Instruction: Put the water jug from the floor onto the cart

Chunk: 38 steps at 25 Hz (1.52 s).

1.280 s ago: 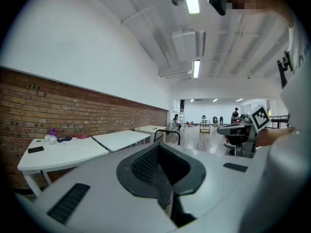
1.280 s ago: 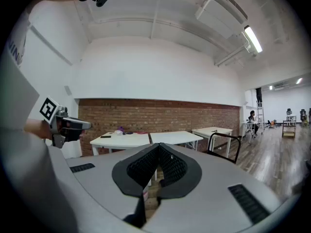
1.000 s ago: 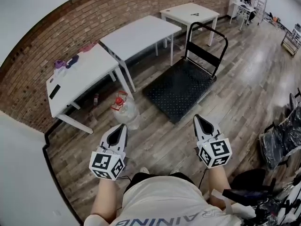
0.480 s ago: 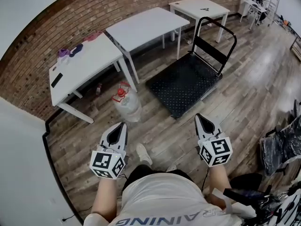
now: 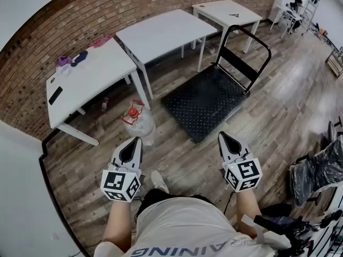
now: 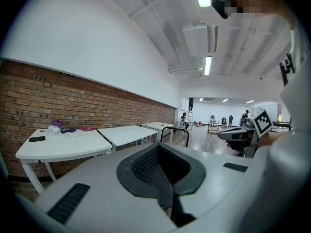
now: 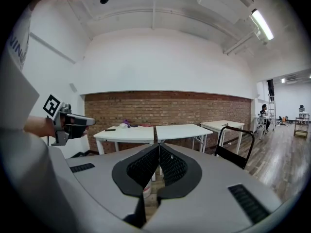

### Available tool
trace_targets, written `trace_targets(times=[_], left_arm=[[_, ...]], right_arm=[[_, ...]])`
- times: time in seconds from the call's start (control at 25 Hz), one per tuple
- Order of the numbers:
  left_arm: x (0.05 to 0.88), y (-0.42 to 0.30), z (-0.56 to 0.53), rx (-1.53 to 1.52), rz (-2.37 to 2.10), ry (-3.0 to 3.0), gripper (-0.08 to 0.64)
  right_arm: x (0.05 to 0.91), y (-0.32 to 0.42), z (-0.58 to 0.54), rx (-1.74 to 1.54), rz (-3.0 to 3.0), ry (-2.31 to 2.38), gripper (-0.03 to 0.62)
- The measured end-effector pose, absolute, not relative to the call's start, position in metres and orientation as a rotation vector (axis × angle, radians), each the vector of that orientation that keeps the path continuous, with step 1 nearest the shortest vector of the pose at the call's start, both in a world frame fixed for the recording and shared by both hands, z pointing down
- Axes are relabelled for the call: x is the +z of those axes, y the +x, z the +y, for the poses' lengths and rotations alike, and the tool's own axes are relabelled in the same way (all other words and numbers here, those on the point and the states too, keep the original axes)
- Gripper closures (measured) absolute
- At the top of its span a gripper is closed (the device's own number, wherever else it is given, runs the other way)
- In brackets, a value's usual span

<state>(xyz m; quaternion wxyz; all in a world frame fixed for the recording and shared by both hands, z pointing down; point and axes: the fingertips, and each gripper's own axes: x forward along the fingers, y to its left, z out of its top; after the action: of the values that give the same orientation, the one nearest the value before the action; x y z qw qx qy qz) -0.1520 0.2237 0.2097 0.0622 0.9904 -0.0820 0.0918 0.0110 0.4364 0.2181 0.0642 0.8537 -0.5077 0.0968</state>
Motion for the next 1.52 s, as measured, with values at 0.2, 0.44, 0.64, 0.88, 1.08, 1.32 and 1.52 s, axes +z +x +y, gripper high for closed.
trace_targets(times=[0.2, 0.44, 0.64, 0.88, 1.08, 1.32, 1.52], left_arm=[[0.214, -0.133, 0.173, 0.269, -0.275, 2.982, 0.558], [0.214, -0.133, 0.091, 0.262, -0.357, 2.977, 0.558], [0.221, -0.150, 0.019, 0.256, -0.424, 2.913, 0.558], [0.224, -0.159, -0.030, 0.263, -0.458, 2.906, 0.558], [0.239, -0.157, -0.042, 0.282, -0.464, 2.856, 0.558], [0.243, -0.146, -0.057, 0.288, -0.533, 2.840, 0.558], [0.234, -0.118, -0.068, 0.279, -0.652, 2.836, 0.558]], right_arm=[[0.217, 0.029, 0.381, 0.293, -1.560, 2.531, 0.588], [0.213, 0.040, 0.294, 0.281, -1.609, 2.466, 0.588], [0.206, 0.044, 0.223, 0.244, -1.640, 2.428, 0.588], [0.208, 0.044, 0.175, 0.255, -1.661, 2.382, 0.588], [0.210, 0.055, 0.150, 0.261, -1.683, 2.336, 0.588], [0.221, 0.073, 0.113, 0.271, -1.791, 2.271, 0.588], [0.221, 0.114, 0.083, 0.245, -1.897, 2.230, 0.588]])
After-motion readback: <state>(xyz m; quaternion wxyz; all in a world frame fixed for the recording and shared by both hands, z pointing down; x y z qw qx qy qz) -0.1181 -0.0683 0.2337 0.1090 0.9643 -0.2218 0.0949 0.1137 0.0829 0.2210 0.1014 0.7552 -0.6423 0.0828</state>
